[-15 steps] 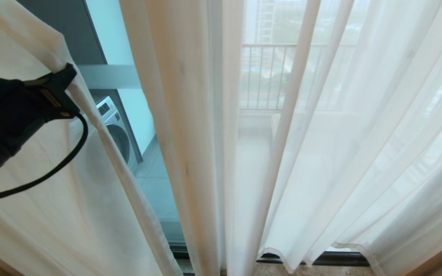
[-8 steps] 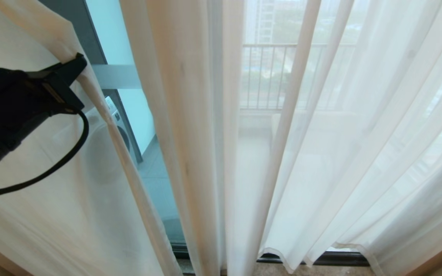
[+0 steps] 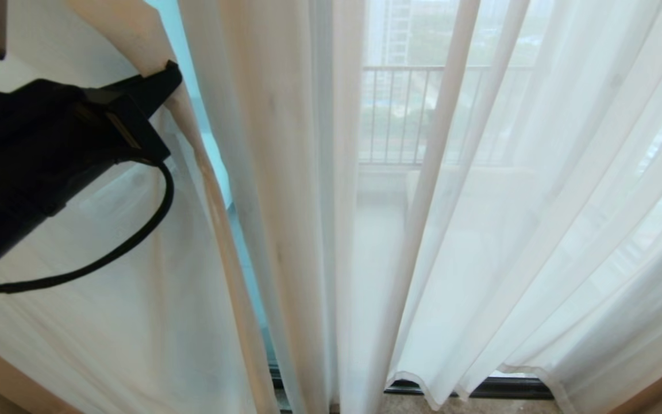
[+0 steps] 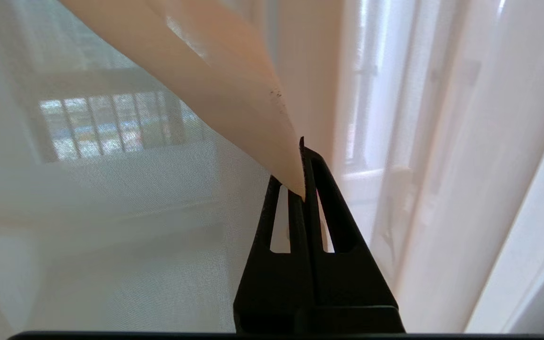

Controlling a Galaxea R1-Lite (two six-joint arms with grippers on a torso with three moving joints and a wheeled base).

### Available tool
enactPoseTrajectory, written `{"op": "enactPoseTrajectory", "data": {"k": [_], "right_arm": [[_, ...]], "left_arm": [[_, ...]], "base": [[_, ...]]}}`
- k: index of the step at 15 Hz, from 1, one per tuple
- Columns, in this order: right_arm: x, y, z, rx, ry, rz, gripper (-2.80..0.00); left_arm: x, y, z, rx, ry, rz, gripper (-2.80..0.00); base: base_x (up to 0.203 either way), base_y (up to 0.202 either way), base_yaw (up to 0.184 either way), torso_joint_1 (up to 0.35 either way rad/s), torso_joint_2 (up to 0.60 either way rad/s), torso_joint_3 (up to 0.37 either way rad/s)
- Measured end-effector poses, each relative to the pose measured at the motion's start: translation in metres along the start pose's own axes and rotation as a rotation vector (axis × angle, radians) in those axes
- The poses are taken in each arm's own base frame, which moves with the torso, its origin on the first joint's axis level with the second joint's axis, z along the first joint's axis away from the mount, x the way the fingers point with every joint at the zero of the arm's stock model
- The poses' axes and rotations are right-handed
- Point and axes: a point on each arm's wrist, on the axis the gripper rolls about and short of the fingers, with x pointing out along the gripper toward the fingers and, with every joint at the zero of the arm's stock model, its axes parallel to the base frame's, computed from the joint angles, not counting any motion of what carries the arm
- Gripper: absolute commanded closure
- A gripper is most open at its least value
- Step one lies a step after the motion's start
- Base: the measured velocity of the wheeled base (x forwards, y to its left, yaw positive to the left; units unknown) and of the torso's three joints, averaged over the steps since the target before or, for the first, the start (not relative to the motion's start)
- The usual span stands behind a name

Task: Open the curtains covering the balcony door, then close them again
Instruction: Close the inner curtains on both sides

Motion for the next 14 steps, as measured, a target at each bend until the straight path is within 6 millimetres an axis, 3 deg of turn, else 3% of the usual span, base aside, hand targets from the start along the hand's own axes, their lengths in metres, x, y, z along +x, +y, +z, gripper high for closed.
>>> {"op": "enactPoseTrajectory", "data": {"k": [8, 14], "right_arm": [[0.0, 0.0, 0.0, 0.0, 0.0, 0.0, 0.0], [0.0, 0.0, 0.0, 0.0, 0.0, 0.0, 0.0]], "left_arm": [[0.026, -0.054, 0.02, 0.019, 0.008, -0.203, 0.0], [0.044, -0.1, 0.017, 0.02, 0.0, -0.307, 0.0]], "base": [[0.0, 0.0, 0.0, 0.0, 0.0, 0.0], [0.0, 0.0, 0.0, 0.0, 0.0, 0.0]]}}
